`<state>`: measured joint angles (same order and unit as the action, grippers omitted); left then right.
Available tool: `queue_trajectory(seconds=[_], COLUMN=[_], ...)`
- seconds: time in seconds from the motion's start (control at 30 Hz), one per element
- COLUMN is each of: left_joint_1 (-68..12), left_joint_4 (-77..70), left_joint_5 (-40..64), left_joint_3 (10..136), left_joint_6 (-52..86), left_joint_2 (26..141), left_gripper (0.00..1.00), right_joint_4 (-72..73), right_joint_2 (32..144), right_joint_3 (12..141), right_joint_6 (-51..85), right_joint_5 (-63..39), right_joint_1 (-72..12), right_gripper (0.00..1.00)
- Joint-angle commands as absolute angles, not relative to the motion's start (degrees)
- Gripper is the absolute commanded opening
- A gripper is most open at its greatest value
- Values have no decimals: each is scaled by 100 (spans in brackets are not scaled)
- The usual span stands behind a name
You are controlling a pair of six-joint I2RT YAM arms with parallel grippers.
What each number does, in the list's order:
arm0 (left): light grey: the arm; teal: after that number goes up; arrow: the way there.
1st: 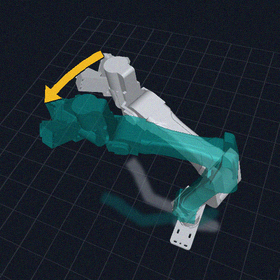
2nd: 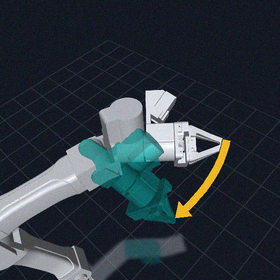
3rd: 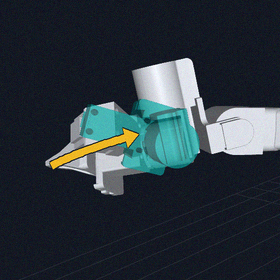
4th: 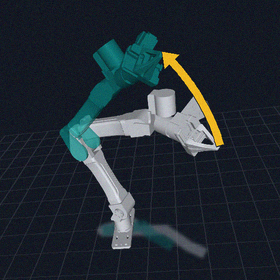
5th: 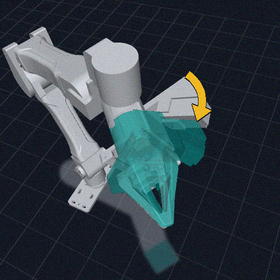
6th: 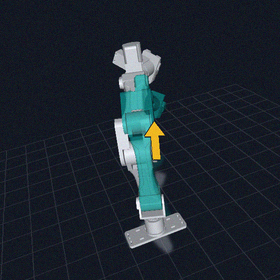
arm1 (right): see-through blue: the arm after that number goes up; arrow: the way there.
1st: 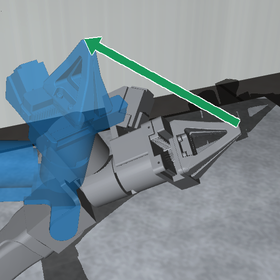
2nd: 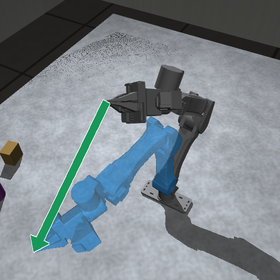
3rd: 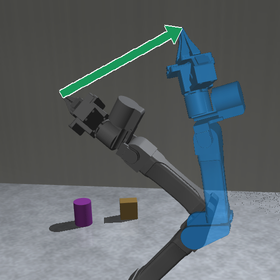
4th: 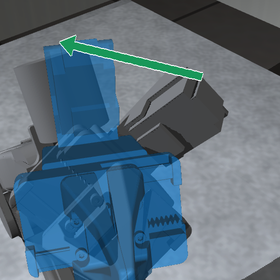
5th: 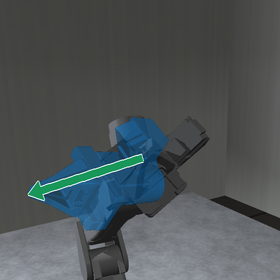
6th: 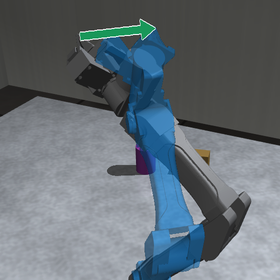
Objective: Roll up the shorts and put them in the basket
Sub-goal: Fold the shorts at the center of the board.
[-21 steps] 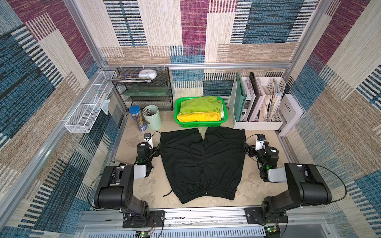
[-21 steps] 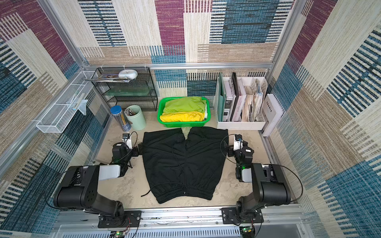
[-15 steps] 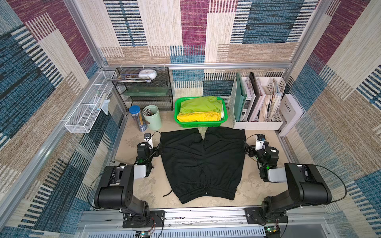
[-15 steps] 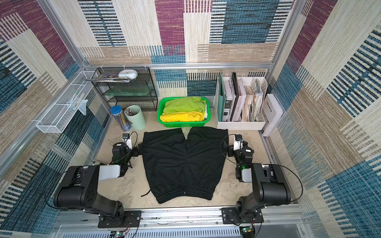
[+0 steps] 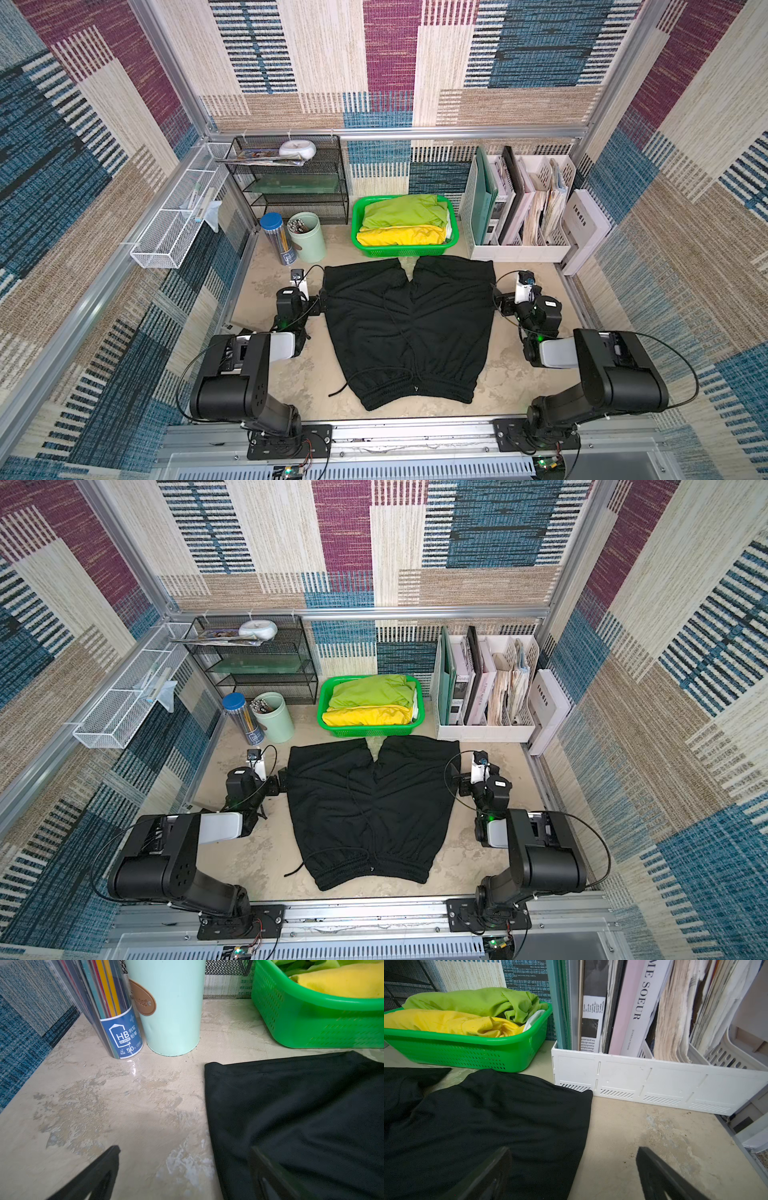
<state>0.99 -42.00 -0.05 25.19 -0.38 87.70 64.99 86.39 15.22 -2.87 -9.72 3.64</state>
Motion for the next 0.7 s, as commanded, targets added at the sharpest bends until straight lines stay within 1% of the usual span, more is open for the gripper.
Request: queue_trajectory(seconds=[0.0, 0.1, 0.17, 0.2, 0.27, 0.33, 0.37, 0.43, 0.53, 0.6, 0.67], left_joint_1=[104, 107, 105, 99, 38, -88, -216, -375, -761, -1214, -1759], left_joint_4=[-4324, -4341, -4373, -4060, -2937, -2304, -2169, -2083, -1728, -1332, -492], left_joint_5=[17, 19, 34, 115, 253, 180, 16, 94, 148, 137, -163], left_joint_3=[2540, 2525, 2519, 2653, 3131, 3413, 3484, 3575, 3866, 4097, 4577], left_joint_6=[-67, -67, -74, -111, -259, -376, -417, -287, -163, -368, -786], left_joint_2=[8778, 8758, 8743, 8653, 8337, 8067, 7897, 7568, 7124, 6907, 6769], left_gripper=[100, 100, 100, 99, 100, 100, 100, 100, 100, 100, 100], right_joint_4=[6662, 6595, 6059, 5704, 4617, 4086, 3974, 3867, 3060, 2399, 2000], right_joint_2=[8622, 8601, 8500, 8434, 8312, 8230, 8137, 7931, 7764, 7798, 7833], right_joint_3=[1517, 1558, 1830, 1994, 2550, 2868, 2939, 2998, 3413, 3779, 4057], right_joint_6=[-281, -201, -179, -178, -123, -120, -61, 50, 54, 35, 59], right_joint_5=[-993, -827, -752, -742, -695, -755, -756, -696, -703, -745, -830], right_joint_1=[366, 361, 360, 361, 360, 365, 364, 363, 362, 363, 365], right_gripper=[99, 99, 99, 99, 100, 98, 98, 98, 98, 98, 98])
